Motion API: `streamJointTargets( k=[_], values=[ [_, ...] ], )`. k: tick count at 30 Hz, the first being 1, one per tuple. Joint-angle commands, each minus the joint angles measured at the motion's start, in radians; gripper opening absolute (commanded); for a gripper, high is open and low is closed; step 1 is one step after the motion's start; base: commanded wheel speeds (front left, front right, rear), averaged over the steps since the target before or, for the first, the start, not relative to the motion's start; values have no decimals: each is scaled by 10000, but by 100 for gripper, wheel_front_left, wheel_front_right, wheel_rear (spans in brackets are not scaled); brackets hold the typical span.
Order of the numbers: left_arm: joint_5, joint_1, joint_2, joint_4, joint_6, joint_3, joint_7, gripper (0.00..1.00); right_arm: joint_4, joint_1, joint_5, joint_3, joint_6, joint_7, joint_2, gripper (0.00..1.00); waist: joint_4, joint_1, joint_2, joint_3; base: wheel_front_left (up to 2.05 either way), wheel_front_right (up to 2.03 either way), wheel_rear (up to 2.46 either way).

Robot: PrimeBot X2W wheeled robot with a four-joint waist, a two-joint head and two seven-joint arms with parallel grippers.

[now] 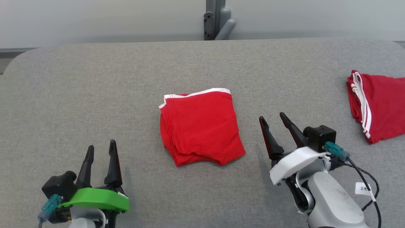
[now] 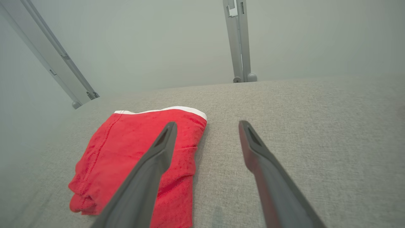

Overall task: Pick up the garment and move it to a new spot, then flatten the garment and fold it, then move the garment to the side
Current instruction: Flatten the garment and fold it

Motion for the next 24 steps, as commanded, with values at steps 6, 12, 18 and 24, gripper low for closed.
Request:
streamJointTargets(
  k=[6,12,18,24],
  values=[
    [1042,451,29,-217,17,189,6,100,-472,807,-932,-1016,-2,-21,78,100,-697,0,-1,-245,0,0,0],
    [1374,690,31,-242,17,319,6,100,-905,1264,-1307,-1749,-3,-21,138,100,-894,0,-1,-375,0,0,0],
    [1549,865,30,-197,17,616,6,100,-1283,1610,-1539,-2146,-3,-21,186,100,-957,0,-1,-494,0,0,0],
    [1730,988,28,-194,17,826,6,100,-1449,1842,-1457,-2280,-3,-21,204,100,-951,0,-1,-585,0,0,0]
  ],
)
